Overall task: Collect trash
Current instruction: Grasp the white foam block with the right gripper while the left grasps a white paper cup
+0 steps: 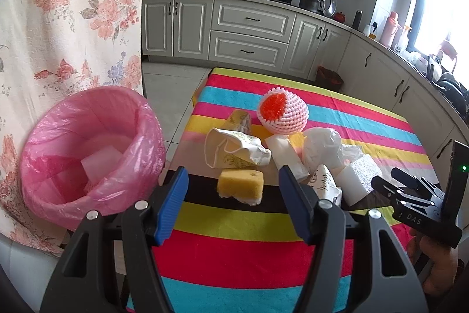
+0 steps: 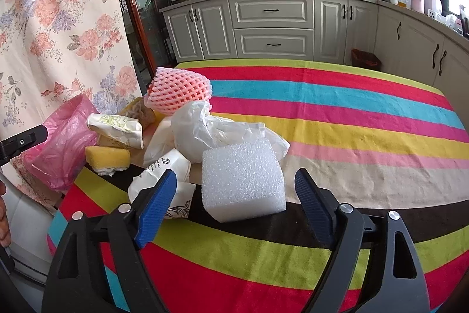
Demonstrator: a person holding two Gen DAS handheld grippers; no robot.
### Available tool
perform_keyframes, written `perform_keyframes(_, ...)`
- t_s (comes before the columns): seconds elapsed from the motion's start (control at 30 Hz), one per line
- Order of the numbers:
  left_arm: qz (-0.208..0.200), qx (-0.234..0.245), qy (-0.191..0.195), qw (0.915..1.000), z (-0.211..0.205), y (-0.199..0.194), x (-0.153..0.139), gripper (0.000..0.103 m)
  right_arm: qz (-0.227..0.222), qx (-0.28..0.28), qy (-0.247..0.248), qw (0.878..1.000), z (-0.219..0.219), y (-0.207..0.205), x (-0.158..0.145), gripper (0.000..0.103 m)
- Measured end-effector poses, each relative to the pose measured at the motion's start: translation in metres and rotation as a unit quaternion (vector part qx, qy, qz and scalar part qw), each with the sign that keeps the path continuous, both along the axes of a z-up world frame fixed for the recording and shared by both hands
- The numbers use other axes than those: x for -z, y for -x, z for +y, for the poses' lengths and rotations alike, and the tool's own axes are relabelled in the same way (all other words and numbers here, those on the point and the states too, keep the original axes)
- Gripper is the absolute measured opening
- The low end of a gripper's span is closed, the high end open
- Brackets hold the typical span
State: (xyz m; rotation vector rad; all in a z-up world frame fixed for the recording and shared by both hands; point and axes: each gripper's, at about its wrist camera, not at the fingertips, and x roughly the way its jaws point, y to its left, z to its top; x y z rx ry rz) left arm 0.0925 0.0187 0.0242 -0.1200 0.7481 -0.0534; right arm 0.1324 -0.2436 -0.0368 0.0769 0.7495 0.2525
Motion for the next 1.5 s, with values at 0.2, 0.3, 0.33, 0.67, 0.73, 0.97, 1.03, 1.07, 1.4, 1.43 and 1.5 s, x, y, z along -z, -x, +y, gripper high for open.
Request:
perform_keyframes(0.2, 0.014, 0.019, 0.003, 0.9997, -0.02, -0.008, 0.012, 0.062, 0.015, -0.001, 0.004, 1.0, 0.001, -0.012, 0.014, 0.078)
perform_keyframes(0.3, 0.021, 0.029, 0.008, 0.9993, -0.029, -0.011, 0.018, 0.062, 0.024, 0.0, 0.004, 1.0, 0.0, -0.017, 0.022, 0.078)
perform_keyframes(0.33, 0.024, 0.031, 0.01, 0.9992, -0.032, -0.012, 0.019, 0.062, 0.026, -0.001, 0.005, 1.0, 0.0, -0.019, 0.024, 0.078)
perform_keyframes(0.67, 0.042, 0.057, 0.016, 0.9974, -0.061, -0.023, 0.035, 0.062, 0.032, -0.014, -0.01, 0.999, -0.006, -0.017, 0.032, 0.066)
perform_keyframes(0.73, 0.048, 0.065, 0.018, 0.9966, -0.069, -0.026, 0.039, 0.062, 0.028, -0.011, -0.014, 0.999, -0.011, -0.014, 0.03, 0.066)
perform_keyframes(0.97, 0.071, 0.093, 0.034, 0.9926, -0.097, -0.038, 0.056, 0.064, 0.01, 0.007, -0.017, 1.0, -0.036, -0.004, 0.016, 0.066)
perform_keyframes(1.03, 0.076, 0.097, 0.038, 0.9917, -0.103, -0.043, 0.061, 0.065, 0.005, 0.013, -0.018, 1.0, -0.043, -0.002, 0.011, 0.066)
perform_keyframes(1.07, 0.08, 0.099, 0.04, 0.9911, -0.106, -0.045, 0.064, 0.066, 0.003, 0.015, -0.017, 1.0, -0.046, -0.002, 0.009, 0.066)
perform_keyframes(1.4, 0.111, 0.104, 0.034, 0.9878, -0.126, -0.065, 0.088, 0.075, -0.004, 0.029, -0.023, 0.999, -0.065, 0.002, 0.004, 0.066)
perform_keyframes(1.43, 0.115, 0.105, 0.034, 0.9872, -0.127, -0.066, 0.091, 0.076, -0.004, 0.029, -0.023, 0.999, -0.065, 0.002, 0.004, 0.066)
perform_keyframes(1.5, 0.124, 0.106, 0.026, 0.9864, -0.131, -0.069, 0.096, 0.078, -0.004, 0.029, -0.022, 0.999, -0.065, 0.002, 0.004, 0.066)
